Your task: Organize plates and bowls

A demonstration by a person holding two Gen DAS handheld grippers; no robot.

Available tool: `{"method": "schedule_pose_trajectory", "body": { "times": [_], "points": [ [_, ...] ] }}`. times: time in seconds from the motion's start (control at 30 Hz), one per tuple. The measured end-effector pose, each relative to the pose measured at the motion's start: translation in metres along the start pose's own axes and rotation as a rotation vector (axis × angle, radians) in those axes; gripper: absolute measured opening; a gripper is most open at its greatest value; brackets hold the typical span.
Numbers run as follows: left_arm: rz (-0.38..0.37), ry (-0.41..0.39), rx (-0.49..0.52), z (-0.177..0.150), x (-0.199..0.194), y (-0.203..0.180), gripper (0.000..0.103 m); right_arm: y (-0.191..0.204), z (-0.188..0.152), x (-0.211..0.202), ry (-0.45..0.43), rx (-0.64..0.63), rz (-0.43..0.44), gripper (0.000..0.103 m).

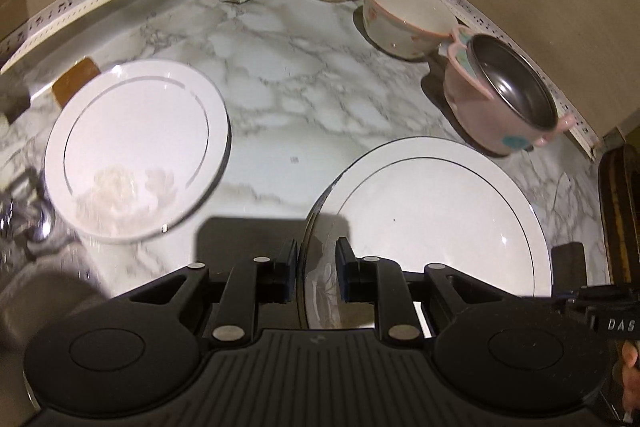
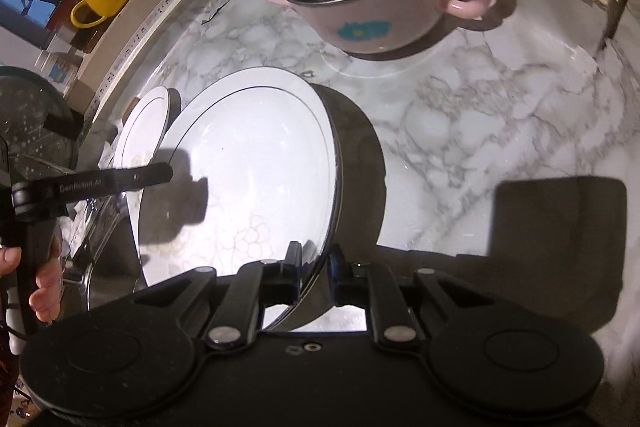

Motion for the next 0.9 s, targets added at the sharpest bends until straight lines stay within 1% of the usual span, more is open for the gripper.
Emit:
{"method": "schedule_pose_trajectory", "body": {
  "times": [0.23, 0.4, 0.53, 0.6, 0.67, 0.77, 0.9],
  "points": [
    [0.007, -0.006, -0.026, -0.019, -0.009, 0.002, 0.019, 0.000, -0.012, -0.006, 0.023, -0.034, 0.005, 0.014],
    [-0.004, -0.007, -0.054, -0.022, -0.010, 0.005, 0.019, 0.001, -0.015, -0.008, 0.031, -0.052, -0.013, 0.014],
    [-0.006, 0.006, -0.079, -0.026, -0.008, 0.007, 0.019, 0.003, -0.014, -0.007, 0.043, -0.062, -0.031, 0.015],
    [0.002, 0.003, -0.082, -0.027, -0.009, 0.008, 0.019, 0.002, -0.013, -0.007, 0.046, -0.064, -0.040, 0.018],
    [0.011, -0.009, -0.072, -0.027, -0.012, 0.008, 0.019, 0.004, -0.009, -0.010, 0.027, -0.085, -0.057, 0.019],
    [0.022, -0.042, -0.063, -0.026, -0.021, 0.008, 0.019, 0.004, -0.001, -0.021, -0.009, -0.138, -0.108, 0.022],
    [0.012, -0.063, -0.078, -0.028, -0.033, 0.009, 0.019, 0.006, 0.006, -0.032, -0.030, -0.161, -0.114, 0.025]
  ]
}}
Point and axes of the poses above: each gripper's, at about its wrist camera, not at the fingertips, and x roughly the way its jaws point, y to its left, z to its top, the point moved 9 cm from there along x, roughly the way its jaws point, and after that the axes turned 11 degrees about -x, right-handed, at the moved point
